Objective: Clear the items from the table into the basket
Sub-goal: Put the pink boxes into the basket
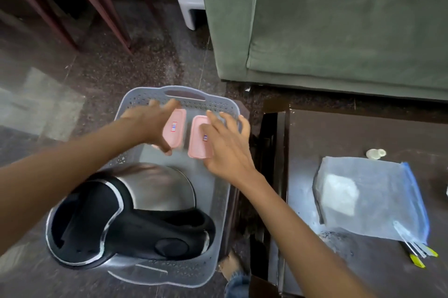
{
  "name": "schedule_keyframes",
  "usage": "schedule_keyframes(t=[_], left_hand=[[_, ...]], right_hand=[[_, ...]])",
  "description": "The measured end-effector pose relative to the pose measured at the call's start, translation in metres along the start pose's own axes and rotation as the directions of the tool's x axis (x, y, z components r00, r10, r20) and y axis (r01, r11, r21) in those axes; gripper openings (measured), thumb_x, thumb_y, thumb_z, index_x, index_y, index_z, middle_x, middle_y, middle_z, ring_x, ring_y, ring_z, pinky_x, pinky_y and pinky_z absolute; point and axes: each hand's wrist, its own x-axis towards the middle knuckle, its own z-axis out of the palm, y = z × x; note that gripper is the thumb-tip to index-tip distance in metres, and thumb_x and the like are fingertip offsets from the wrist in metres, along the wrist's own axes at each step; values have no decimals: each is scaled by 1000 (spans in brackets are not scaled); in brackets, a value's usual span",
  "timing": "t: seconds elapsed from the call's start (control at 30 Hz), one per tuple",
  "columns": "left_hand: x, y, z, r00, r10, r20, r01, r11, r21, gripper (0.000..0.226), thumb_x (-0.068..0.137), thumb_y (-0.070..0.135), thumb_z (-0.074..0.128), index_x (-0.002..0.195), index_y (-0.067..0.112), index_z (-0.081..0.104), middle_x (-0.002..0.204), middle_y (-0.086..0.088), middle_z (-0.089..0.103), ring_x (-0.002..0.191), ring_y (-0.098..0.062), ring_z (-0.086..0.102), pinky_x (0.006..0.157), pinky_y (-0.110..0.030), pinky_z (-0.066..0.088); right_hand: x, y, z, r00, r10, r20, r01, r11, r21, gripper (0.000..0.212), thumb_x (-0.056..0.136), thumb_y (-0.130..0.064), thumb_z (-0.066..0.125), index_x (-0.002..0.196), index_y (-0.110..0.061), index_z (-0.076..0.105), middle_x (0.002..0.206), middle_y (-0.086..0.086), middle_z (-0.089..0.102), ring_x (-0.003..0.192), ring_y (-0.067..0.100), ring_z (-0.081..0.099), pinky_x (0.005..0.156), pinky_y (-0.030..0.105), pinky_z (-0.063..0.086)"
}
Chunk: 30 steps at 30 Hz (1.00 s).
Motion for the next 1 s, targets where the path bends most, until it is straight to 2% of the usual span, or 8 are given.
schedule_keyframes(t=[0.13, 0.3, 0.43, 0.57, 0.63, 0.77, 0.9, 1.0], left_hand=[[9, 9, 8, 999, 17, -38, -22, 992, -127, 105, 48, 40, 87, 132, 21, 27, 119, -20, 42, 100, -40, 59, 85, -48, 48], [18, 7, 15, 999, 8, -51, -25, 945, -327, 110, 54, 38, 86, 141, 19, 22, 130, -24, 43, 119, -38, 48, 97, -43, 42], [26, -8, 13, 972, -227, 59, 220, 797, -563, 51, 81, 28, 69, 120, 1, 51, 97, -19, 68, 66, -31, 68, 57, -31, 53], [32, -9, 22, 965, -185, 186, 262, 648, -715, 5, 84, 8, 64, 84, 3, 62, 55, -9, 67, 32, -12, 60, 37, -21, 49], [37, -3, 24, 978, -159, 136, 207, 636, -743, 17, 82, 5, 66, 74, 15, 55, 43, -3, 63, 34, -12, 61, 40, -23, 52], [44, 2, 27, 990, -118, 79, 138, 687, -714, 11, 82, 11, 65, 78, 19, 58, 72, -20, 70, 58, -28, 67, 68, -32, 58], [44, 1, 31, 994, -67, 82, 106, 617, -780, 11, 84, 9, 65, 92, 15, 64, 78, -19, 67, 37, -11, 60, 44, -25, 55], [42, 3, 29, 992, -72, 107, 128, 657, -743, 21, 85, 18, 64, 100, 4, 65, 83, -23, 70, 55, -23, 65, 61, -33, 57]], right_hand=[[1, 2, 8, 1000, 11, 15, -9, 989, -151, 47, 64, -18, 66, 109, -13, 54, 143, 10, 42, 129, 32, 35, 105, 49, 5], [3, 0, 10, 999, 47, 21, -43, 986, -159, 38, 73, -17, 61, 110, -11, 55, 145, 9, 40, 135, 32, 30, 108, 56, 14], [1, -1, 8, 995, 95, -15, -96, 988, -120, 36, 70, -6, 53, 106, -10, 57, 137, 10, 47, 130, 32, 35, 108, 52, 19], [1, -4, 6, 990, 124, -61, -130, 985, -113, 30, 63, -10, 58, 92, -11, 62, 116, 13, 56, 112, 35, 46, 102, 51, 27], [0, -5, 5, 986, 138, -91, -147, 984, -101, 23, 62, -11, 59, 86, -11, 62, 104, 12, 58, 101, 36, 49, 98, 51, 32], [0, -5, 6, 986, 128, -110, -139, 985, -102, 15, 63, -11, 61, 78, -11, 61, 87, 10, 57, 85, 33, 51, 88, 48, 37], [0, -6, 6, 985, 141, -97, -150, 985, -88, 14, 62, -10, 61, 75, -12, 61, 84, 8, 56, 82, 32, 51, 85, 46, 37], [1, -5, 6, 985, 147, -93, -154, 985, -79, 19, 61, -15, 61, 80, -14, 60, 90, 8, 55, 87, 31, 50, 94, 49, 33]])
